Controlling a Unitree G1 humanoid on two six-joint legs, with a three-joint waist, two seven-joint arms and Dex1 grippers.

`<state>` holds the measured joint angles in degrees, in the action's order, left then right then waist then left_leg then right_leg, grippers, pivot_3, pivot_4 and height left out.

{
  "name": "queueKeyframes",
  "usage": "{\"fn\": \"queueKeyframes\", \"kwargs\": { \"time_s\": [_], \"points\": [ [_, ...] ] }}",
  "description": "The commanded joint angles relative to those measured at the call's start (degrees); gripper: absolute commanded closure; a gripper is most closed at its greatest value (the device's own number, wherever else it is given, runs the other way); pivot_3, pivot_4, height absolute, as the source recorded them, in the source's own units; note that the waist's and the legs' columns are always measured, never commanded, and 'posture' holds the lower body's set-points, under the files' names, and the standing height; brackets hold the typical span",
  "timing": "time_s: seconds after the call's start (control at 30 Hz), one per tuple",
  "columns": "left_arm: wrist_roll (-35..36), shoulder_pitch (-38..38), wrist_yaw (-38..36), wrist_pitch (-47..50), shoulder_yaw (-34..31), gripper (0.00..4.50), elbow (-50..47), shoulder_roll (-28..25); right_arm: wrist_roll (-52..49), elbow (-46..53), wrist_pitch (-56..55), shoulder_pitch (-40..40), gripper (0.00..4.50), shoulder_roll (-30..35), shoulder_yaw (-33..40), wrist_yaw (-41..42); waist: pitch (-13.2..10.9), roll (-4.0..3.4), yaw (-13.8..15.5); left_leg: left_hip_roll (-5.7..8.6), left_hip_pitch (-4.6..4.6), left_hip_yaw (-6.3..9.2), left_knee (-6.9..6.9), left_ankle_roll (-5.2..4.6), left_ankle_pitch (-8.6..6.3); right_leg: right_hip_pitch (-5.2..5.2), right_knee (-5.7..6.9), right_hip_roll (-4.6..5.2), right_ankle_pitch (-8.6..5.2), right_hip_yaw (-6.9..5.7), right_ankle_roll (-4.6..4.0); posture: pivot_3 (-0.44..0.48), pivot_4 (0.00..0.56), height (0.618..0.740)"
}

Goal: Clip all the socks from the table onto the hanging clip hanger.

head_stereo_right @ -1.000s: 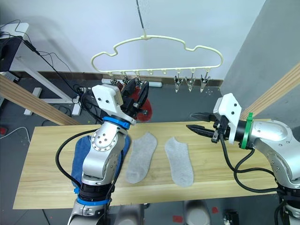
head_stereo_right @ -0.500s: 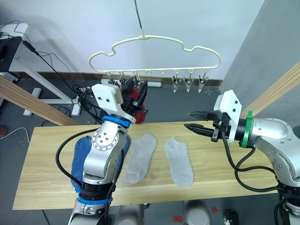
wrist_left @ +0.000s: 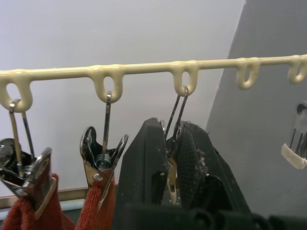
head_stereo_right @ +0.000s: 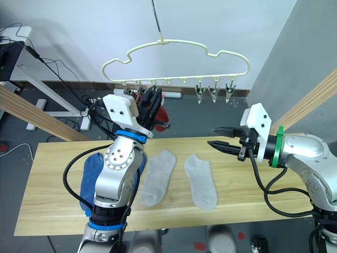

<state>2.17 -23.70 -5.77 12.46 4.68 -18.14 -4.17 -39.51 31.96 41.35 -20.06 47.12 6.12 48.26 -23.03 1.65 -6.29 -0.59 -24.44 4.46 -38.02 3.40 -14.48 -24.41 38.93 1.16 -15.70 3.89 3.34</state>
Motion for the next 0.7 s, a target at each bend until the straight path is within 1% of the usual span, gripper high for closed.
{"fn": "queueKeyframes", "kwargs": {
  "time_s": [0.03,0.13,0.23,0.27,0.3,0.33,0.37,0.43,0.5,0.57,0.6,0.7],
  "points": [
    [-0.3,0.9,-0.2,-0.6,0.3,4.28,-3.7,0.0,1.3,3.4,0.7,3.3,2.68,1.1,0.7,-2.3,0.0,0.00,0.0,-0.01,0.00,0.01,0.00,0.00,0.00,0.01,0.00,0.00,0.00,-0.01,0.00,-0.252,0.398,0.740],
    [0.2,1.2,-0.8,-0.1,0.1,4.28,-4.5,-0.5,7.1,4.7,0.6,7.2,2.14,-0.2,-1.2,-9.0,0.0,0.01,0.0,-0.03,0.00,0.00,0.00,0.00,0.00,0.01,-0.01,0.02,0.00,0.00,0.00,-0.248,0.398,0.740],
    [1.1,1.5,-2.1,0.9,-0.4,4.28,-5.4,-1.5,9.8,8.7,1.9,12.5,1.12,-3.0,-3.2,-14.9,0.0,0.01,0.0,-0.03,0.01,0.01,-0.01,0.01,0.01,0.01,0.03,0.04,0.00,0.00,0.00,-0.240,0.404,0.740],
    [1.7,1.5,-2.9,1.4,-0.7,4.28,-5.8,-2.0,13.1,10.5,2.5,14.7,0.78,-5.1,-5.3,-19.7,0.0,0.01,0.0,-0.03,0.02,0.02,0.00,0.01,0.01,0.01,0.03,0.02,0.00,-0.01,0.00,-0.236,0.407,0.740],
    [2.5,1.4,-3.7,2.0,-1.0,4.28,-6.0,-2.5,15.7,12.1,4.7,16.9,0.41,-8.9,-7.3,-26.0,0.0,0.01,0.0,-0.03,0.02,0.02,0.01,0.01,0.01,0.01,0.03,-0.01,0.00,-0.01,0.00,-0.236,0.407,0.740],
    [3.1,1.3,-4.2,2.4,-1.2,4.28,-6.2,-2.8,17.6,13.2,6.4,18.2,0.04,-11.7,-8.7,-30.3,0.0,0.01,0.0,-0.04,0.04,0.03,0.03,0.02,0.01,0.01,0.03,-0.03,0.00,-0.01,0.01,-0.236,0.407,0.740],
    [3.5,1.2,-4.5,2.7,-1.3,4.28,-6.3,-3.1,18.9,13.9,7.7,19.0,0.00,-13.7,-9.5,-33.0,0.0,0.00,-0.1,-0.09,0.04,0.06,0.05,0.04,0.02,0.00,0.05,-0.05,-0.01,-0.03,0.01,-0.236,0.407,0.740],
    [4.5,1.1,-5.6,3.5,-1.6,4.28,-6.7,-3.6,22.4,16.0,11.4,21.2,0.00,-15.9,-13.7,-37.5,0.0,0.00,-0.2,-0.10,0.05,0.00,0.04,0.05,0.03,-0.01,0.07,0.01,-0.01,0.06,0.02,-0.228,0.418,0.740],
    [6.2,0.8,-6.6,5.2,-2.2,4.28,-7.2,-4.1,25.4,18.2,13.0,24.9,0.00,-17.8,-21.7,-40.8,0.0,0.00,-0.2,-0.09,0.05,-0.04,0.02,0.04,0.03,-0.01,0.03,0.04,0.03,0.12,0.11,-0.228,0.424,0.740],
    [8.0,0.5,-8.0,6.3,-2.4,4.28,-7.2,-4.5,29.3,17.3,12.6,27.1,0.00,-21.3,-28.5,-45.1,0.0,0.00,-0.2,-0.08,0.07,-0.01,0.04,0.05,0.03,-0.01,0.02,0.00,-0.02,0.07,0.21,-0.228,0.424,0.740],
    [8.5,0.5,-8.4,6.6,-2.4,4.28,-7.3,-4.7,30.6,16.9,12.6,27.5,0.00,-22.3,-29.9,-46.3,0.0,0.00,-0.2,-0.08,0.08,0.01,0.07,0.07,0.03,-0.01,0.02,-0.07,-0.12,0.03,0.38,-0.228,0.424,0.740],
    [9.1,0.5,-8.9,7.4,-2.7,4.28,-7.6,-5.1,32.2,13.9,11.7,28.5,0.00,-25.8,-32.4,-47.4,0.0,0.00,-0.2,-0.10,0.08,-0.04,0.05,0.10,0.05,-0.03,0.01,-0.08,-0.13,0.11,0.40,-0.222,0.429,0.740]
  ]
}}
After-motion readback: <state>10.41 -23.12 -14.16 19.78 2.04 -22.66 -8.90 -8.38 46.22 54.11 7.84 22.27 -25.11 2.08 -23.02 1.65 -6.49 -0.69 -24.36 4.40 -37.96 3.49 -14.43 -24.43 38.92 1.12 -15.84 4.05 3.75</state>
